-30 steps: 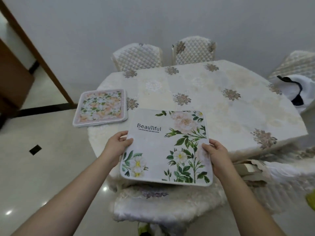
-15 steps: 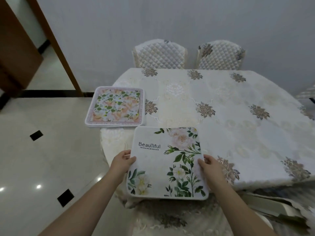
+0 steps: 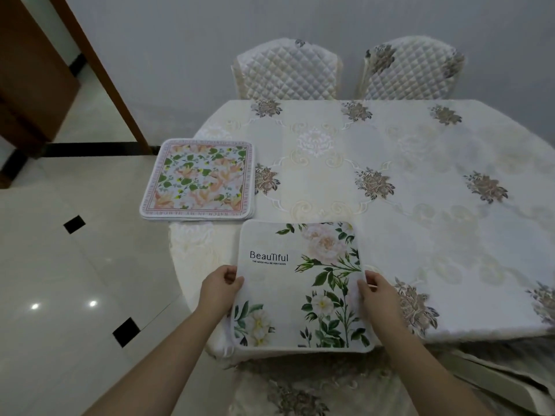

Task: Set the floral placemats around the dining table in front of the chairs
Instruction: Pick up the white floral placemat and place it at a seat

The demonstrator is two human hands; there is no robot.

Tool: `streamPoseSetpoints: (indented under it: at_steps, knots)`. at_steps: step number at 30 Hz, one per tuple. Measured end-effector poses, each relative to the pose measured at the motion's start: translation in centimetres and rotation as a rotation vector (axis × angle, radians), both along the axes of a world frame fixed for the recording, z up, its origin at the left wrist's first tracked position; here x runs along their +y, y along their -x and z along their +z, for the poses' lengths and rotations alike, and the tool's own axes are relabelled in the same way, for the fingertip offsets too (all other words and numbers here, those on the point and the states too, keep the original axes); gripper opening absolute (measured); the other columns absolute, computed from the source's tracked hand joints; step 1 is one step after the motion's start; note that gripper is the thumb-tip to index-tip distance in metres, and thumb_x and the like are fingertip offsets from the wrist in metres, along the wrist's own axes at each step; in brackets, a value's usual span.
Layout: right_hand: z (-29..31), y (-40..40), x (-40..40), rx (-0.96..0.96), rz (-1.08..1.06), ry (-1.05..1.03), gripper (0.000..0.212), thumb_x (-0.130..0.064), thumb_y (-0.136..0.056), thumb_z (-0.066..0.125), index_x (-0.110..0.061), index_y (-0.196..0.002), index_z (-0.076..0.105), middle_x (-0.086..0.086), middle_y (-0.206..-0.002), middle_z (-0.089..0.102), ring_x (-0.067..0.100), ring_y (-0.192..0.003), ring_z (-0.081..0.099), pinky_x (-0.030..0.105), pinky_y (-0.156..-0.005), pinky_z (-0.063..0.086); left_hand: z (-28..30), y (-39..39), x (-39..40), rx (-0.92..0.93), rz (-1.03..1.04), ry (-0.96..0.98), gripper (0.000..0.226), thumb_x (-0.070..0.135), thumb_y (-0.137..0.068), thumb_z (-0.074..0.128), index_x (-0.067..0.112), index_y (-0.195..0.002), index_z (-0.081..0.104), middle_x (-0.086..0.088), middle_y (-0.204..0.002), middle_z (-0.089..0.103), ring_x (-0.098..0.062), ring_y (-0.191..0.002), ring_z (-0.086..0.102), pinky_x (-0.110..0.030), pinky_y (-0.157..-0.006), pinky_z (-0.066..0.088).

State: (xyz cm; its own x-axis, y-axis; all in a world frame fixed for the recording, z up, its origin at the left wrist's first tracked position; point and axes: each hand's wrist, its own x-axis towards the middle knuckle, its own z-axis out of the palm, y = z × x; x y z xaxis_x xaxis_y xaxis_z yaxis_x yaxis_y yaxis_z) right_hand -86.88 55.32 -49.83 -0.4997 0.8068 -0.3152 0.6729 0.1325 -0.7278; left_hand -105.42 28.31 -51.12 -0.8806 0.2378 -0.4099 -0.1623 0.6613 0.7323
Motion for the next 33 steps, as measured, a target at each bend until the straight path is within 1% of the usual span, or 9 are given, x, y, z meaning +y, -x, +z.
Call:
streamPoseSetpoints:
  at_steps: [2,5,8,15,18,20,25,30,33]
  knots:
    - [-0.2,0.1,0.0,0.008,0.010,-0.025,0.025,-0.016,-0.098,0.055,-0.011,-0.121,0.064,-0.002,-0.095,0.062,0.016,-0.087,0.057,0.033,-0.082,0.047,-0.3,-0.1,-0.1,0.024,-0.017,0.034,0.014,0.019,-0.089,0.071,0.015,-0.102,0.066,0.004,-0.087,0.067,-0.017,-0.080,0.063,-0.027,-0.070,0.048]
    - [-0.6,0.2,0.2,0.014,0.012,-0.052,0.028,-0.017,-0.097,0.057,-0.013,-0.124,0.063,0.000,-0.102,0.065,0.014,-0.090,0.057,0.032,-0.085,0.047,-0.5,-0.3,-0.2,0.050,-0.023,0.058,0.021,0.018,-0.088,0.072,0.013,-0.108,0.065,-0.001,-0.089,0.067,-0.017,-0.079,0.063,-0.027,-0.071,0.049]
    - [-1.2,-0.1,0.4,0.015,0.040,-0.082,0.030,-0.017,-0.096,0.058,-0.012,-0.125,0.062,0.000,-0.105,0.065,0.012,-0.091,0.055,0.028,-0.084,0.043,-0.5,-0.7,-0.1,0.113,-0.039,0.065,0.025,0.016,-0.089,0.072,0.015,-0.112,0.063,0.000,-0.088,0.066,-0.010,-0.075,0.060,-0.018,-0.066,0.043]
    - [-2.2,-0.2,0.7,-0.003,0.069,-0.136,0.031,-0.018,-0.098,0.056,-0.013,-0.128,0.060,0.004,-0.112,0.065,0.013,-0.093,0.055,0.027,-0.084,0.041,-1.5,-0.8,0.3,0.232,-0.127,0.166,0.032,0.016,-0.089,0.070,0.010,-0.119,0.062,-0.003,-0.096,0.060,-0.017,-0.079,0.058,-0.029,-0.074,0.045]
    - [-2.3,-0.2,0.4,0.044,0.051,-0.173,0.036,-0.017,-0.098,0.052,-0.014,-0.134,0.052,0.005,-0.122,0.053,0.014,-0.102,0.051,0.028,-0.087,0.042,-2.0,-1.2,0.1,0.347,-0.144,0.197,0.038,0.017,-0.089,0.068,0.009,-0.125,0.059,-0.012,-0.113,0.053,-0.027,-0.095,0.057,-0.038,-0.087,0.048]
    - [-2.3,0.2,0.1,0.075,0.056,-0.228,0.038,-0.016,-0.098,0.049,-0.014,-0.136,0.050,0.006,-0.126,0.049,0.018,-0.113,0.047,0.030,-0.093,0.040,-2.0,-1.6,0.4,0.486,-0.200,0.217,0.039,0.022,-0.091,0.061,0.008,-0.128,0.058,-0.015,-0.120,0.055,-0.032,-0.104,0.055,-0.042,-0.088,0.046]
    - [-2.0,3.9,-1.3,0.094,0.305,-0.330,0.040,-0.016,-0.101,0.042,-0.016,-0.141,0.048,0.005,-0.138,0.050,0.020,-0.127,0.042,0.039,-0.109,0.034,-1.8,-1.3,3.6,0.668,-0.415,0.245,0.052,0.031,-0.093,0.039,0.007,-0.137,0.053,-0.012,-0.141,0.053,-0.029,-0.132,0.047,-0.044,-0.103,0.041]
    - [-3.5,8.7,-3.9,0.029,0.613,-0.477,0.048,-0.017,-0.101,0.036,-0.013,-0.148,0.038,0.008,-0.155,0.036,0.025,-0.145,0.027,0.045,-0.119,0.021,-2.9,-1.2,8.1,0.599,-0.592,0.359,0.062,0.027,-0.093,0.024,0.012,-0.153,0.032,-0.008,-0.161,0.029,-0.027,-0.150,0.022,-0.045,-0.121,0.018]
    - [-5.1,10.2,-4.2,-0.056,0.642,-0.503,0.047,-0.018,-0.101,0.035,-0.012,-0.148,0.037,0.007,-0.157,0.033,0.023,-0.147,0.025,0.044,-0.121,0.018,-3.3,-1.3,9.9,0.521,-0.591,0.425,0.064,0.020,-0.095,0.032,0.017,-0.158,0.017,-0.004,-0.166,0.009,-0.022,-0.153,0.004,-0.040,-0.122,0.001]
